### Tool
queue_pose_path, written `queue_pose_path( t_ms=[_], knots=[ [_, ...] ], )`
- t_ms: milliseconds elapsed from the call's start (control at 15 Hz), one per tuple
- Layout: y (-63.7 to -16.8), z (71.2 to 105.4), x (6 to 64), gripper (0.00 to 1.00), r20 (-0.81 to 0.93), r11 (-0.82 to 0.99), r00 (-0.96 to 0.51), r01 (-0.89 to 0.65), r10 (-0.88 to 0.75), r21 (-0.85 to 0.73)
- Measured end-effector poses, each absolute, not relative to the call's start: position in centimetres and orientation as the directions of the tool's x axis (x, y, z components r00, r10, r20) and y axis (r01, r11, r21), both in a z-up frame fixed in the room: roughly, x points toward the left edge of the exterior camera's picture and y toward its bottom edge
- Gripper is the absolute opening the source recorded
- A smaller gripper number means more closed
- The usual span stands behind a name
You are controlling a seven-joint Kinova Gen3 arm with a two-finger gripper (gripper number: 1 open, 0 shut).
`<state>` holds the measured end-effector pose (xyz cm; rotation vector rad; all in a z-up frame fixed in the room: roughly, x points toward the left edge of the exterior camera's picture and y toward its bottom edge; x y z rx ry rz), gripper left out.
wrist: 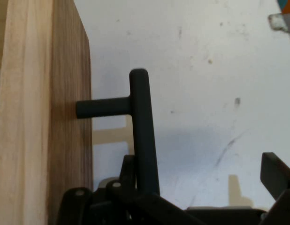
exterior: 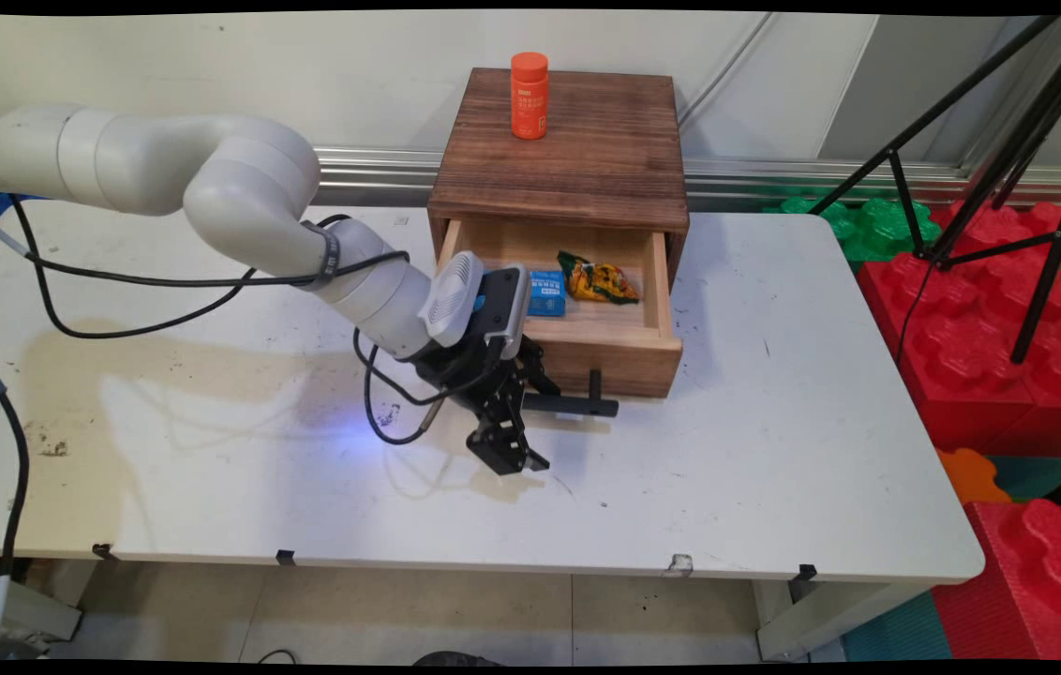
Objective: Open the drawer
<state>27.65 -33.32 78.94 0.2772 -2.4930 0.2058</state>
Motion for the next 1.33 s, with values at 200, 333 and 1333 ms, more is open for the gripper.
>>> queue_pose_path(
  t_ms=[200,333,1333],
  knots=[
    [-32.7,79.0,27.4,1.00,0.598,0.968,-0.788,-0.240,-0.147,-0.079],
    [-32.2,79.1,27.2,1.00,0.600,0.969,-0.787,-0.235,-0.144,-0.076],
    [-29.3,79.3,26.4,1.00,0.603,0.977,-0.787,-0.206,-0.131,-0.057]
  ],
)
